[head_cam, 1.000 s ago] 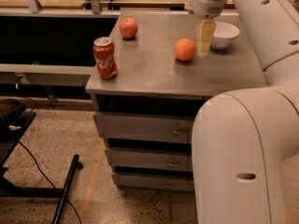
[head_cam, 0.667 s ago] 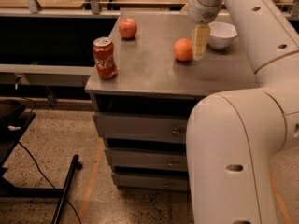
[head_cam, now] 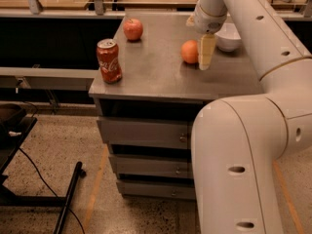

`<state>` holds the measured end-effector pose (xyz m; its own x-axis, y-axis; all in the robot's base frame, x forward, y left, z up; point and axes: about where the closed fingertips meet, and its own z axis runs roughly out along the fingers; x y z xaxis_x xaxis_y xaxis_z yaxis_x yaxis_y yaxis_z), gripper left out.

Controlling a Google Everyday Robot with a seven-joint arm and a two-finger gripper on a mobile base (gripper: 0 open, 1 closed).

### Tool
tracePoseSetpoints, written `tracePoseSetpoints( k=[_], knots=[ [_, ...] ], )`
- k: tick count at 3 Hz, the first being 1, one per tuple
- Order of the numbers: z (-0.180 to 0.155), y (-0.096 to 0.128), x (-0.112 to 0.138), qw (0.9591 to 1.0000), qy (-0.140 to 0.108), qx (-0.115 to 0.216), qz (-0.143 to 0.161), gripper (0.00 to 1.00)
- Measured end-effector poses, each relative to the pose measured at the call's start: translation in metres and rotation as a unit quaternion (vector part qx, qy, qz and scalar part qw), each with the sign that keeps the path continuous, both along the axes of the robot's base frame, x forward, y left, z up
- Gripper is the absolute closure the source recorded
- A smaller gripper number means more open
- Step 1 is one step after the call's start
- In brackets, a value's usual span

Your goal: Move orange near coke can

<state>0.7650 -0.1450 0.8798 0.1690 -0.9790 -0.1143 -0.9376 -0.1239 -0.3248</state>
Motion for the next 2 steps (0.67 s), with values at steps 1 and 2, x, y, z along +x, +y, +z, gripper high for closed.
tracePoseSetpoints(
  k=[1,2],
  knots=[
    [-0.0107,-0.0023,0.0011,0.9999,0.010,0.005,-0.007,0.18],
    [-0.0138,0.0032,0.0017,0.9999,0.014,0.008,-0.002,0.41]
  ],
)
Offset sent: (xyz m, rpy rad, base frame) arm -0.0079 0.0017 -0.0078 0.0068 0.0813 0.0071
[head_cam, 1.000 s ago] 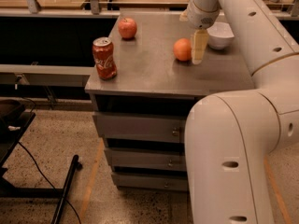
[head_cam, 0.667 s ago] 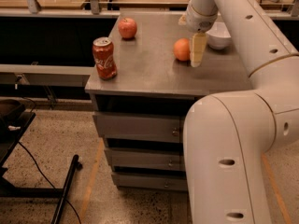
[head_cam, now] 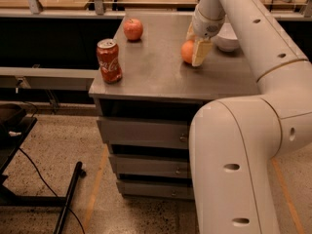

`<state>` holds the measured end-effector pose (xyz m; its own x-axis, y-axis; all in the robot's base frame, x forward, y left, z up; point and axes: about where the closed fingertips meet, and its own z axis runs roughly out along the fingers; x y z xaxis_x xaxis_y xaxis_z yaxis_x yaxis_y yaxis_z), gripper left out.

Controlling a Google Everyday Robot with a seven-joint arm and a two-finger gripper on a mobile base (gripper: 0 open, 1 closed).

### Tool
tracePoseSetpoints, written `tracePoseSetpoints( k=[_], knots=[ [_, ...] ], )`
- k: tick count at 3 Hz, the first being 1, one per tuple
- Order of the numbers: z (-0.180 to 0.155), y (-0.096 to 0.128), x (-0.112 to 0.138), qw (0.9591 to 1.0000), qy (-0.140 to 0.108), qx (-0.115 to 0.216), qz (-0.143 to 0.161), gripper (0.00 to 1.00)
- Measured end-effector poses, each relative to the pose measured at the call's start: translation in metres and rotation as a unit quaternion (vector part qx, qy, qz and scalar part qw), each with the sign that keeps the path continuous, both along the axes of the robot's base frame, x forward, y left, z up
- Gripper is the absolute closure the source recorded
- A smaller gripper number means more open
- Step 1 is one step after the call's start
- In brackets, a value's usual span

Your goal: Move orange near coke can

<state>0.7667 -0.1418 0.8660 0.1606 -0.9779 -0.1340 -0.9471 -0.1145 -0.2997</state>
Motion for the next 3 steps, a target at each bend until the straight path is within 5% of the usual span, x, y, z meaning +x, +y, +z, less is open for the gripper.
tracePoseSetpoints(
  k=[1,2,3],
  knots=[
    [0.005,0.009,-0.001,1.0000,-0.004,0.003,0.008,0.64],
    [0.036,0.034,-0.009,0.9977,-0.024,0.057,0.027,0.87],
    [0.078,0.082,-0.030,0.9841,-0.037,0.166,0.051,1.00]
  ],
)
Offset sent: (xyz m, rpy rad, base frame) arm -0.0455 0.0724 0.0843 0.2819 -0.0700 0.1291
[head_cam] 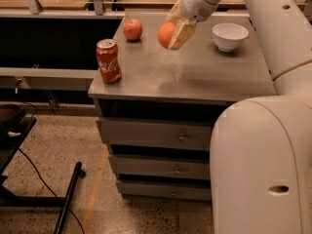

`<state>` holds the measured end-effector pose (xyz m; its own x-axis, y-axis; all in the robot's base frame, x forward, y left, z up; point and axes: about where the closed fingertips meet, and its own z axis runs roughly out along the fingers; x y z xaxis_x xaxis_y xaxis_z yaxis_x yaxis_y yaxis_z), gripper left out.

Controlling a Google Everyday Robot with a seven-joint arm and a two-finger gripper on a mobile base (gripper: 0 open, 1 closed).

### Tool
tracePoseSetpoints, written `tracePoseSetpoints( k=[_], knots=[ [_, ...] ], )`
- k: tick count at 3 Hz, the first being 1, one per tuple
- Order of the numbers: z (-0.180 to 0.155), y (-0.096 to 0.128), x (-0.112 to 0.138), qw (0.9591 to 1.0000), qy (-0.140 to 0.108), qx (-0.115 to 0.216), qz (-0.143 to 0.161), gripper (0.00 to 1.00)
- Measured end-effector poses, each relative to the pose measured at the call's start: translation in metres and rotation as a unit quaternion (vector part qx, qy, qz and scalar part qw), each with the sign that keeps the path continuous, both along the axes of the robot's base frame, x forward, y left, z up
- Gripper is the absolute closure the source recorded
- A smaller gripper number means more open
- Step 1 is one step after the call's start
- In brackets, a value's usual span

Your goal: Move orange near coke can

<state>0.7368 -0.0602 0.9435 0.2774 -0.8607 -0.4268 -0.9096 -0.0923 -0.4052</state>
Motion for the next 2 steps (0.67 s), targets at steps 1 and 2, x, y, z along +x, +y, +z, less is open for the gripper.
tracePoseSetpoints(
  k=[1,2],
  knots=[
    [0.0025,0.0197,-0.0031,0.9996,0.001,0.023,0.017,1.00],
    [0.0021,0.0196,-0.0027,0.9996,0.001,0.023,0.016,1.00]
  ],
)
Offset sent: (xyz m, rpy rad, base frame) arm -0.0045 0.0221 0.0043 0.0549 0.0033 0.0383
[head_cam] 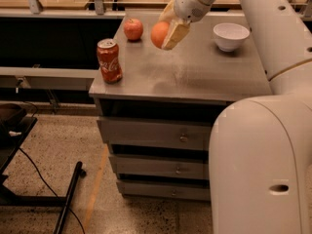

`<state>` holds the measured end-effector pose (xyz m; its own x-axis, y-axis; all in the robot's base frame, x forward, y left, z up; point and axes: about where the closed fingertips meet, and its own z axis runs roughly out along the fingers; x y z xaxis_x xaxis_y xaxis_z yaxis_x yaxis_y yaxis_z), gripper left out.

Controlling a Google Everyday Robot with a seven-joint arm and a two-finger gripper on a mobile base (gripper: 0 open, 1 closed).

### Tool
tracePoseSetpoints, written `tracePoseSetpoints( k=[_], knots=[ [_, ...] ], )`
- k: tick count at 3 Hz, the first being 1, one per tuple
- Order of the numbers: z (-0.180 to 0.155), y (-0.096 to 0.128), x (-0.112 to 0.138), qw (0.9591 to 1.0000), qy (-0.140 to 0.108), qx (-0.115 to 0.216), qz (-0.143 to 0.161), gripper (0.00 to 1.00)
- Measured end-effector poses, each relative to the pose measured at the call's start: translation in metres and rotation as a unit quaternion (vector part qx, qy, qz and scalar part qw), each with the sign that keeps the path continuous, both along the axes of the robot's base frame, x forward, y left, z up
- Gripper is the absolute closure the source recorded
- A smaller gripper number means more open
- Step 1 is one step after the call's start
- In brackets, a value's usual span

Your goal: Move orange near coke can

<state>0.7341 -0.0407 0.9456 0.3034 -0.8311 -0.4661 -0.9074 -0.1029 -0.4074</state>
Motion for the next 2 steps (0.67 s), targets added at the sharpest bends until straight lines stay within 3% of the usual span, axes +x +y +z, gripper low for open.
tracePoseSetpoints(
  k=[1,2],
  knots=[
    [-0.005,0.014,0.005,0.9992,0.005,0.039,0.006,1.00],
    [-0.006,0.045,0.008,0.9974,0.000,0.067,0.025,1.00]
  ],
)
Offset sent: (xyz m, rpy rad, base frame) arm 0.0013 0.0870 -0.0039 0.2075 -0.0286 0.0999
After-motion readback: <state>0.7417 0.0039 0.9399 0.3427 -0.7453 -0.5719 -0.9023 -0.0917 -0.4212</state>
